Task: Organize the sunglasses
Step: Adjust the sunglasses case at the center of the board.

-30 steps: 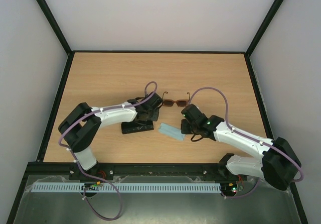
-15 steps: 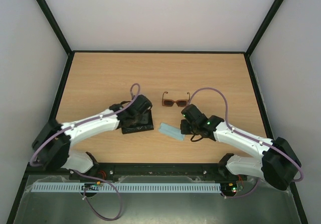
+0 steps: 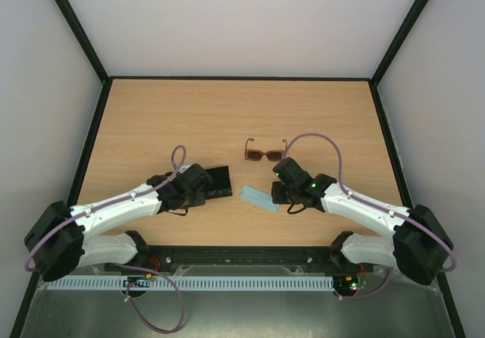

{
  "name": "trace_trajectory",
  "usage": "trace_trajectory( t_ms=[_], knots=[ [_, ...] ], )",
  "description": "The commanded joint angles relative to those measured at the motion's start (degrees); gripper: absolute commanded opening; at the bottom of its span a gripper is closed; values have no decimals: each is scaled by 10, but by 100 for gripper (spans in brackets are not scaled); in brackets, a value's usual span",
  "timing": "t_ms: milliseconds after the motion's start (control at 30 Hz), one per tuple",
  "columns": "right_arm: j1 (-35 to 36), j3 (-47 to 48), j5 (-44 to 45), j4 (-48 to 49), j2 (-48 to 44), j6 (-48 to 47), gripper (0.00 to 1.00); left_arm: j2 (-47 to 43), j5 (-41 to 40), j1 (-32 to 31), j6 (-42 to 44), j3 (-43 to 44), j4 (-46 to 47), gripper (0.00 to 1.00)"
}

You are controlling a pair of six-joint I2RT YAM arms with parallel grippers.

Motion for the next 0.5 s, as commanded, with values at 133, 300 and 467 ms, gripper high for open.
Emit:
trace_trajectory(
  t_ms=[133,300,467],
  knots=[
    [-2,10,-3,-15,0,-7,32,43,7,8,-93,-32,13,16],
    [-3,12,-2,-18,1,-11,33,52,-2,11,-116,-53,36,18],
    [-3,12,-1,-19,2,-13,33,69,-14,32,-106,-50,51,19]
  ],
)
